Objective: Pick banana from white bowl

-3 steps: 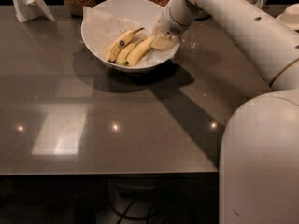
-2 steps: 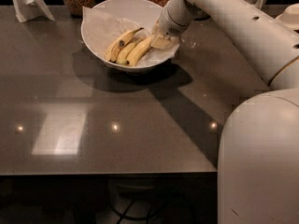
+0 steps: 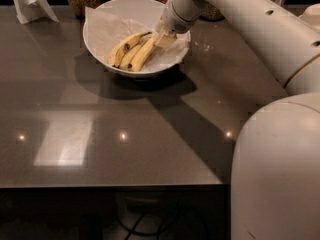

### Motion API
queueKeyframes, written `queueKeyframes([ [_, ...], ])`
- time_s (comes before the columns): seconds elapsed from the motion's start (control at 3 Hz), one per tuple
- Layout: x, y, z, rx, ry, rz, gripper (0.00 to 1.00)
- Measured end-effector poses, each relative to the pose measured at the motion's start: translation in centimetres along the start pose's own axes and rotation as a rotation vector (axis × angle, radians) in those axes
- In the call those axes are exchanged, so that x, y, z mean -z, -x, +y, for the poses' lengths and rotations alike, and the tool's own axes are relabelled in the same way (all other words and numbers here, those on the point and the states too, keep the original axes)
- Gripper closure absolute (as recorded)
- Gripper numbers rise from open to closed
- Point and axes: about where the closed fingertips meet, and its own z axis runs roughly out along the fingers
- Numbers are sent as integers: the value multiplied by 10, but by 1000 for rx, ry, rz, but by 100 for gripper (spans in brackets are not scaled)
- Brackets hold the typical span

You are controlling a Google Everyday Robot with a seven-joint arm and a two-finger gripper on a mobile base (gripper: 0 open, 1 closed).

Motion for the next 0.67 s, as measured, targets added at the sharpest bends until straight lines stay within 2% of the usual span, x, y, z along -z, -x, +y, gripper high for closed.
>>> queueKeyframes([
  [0.67,25,27,-9,67,-28,4,100],
])
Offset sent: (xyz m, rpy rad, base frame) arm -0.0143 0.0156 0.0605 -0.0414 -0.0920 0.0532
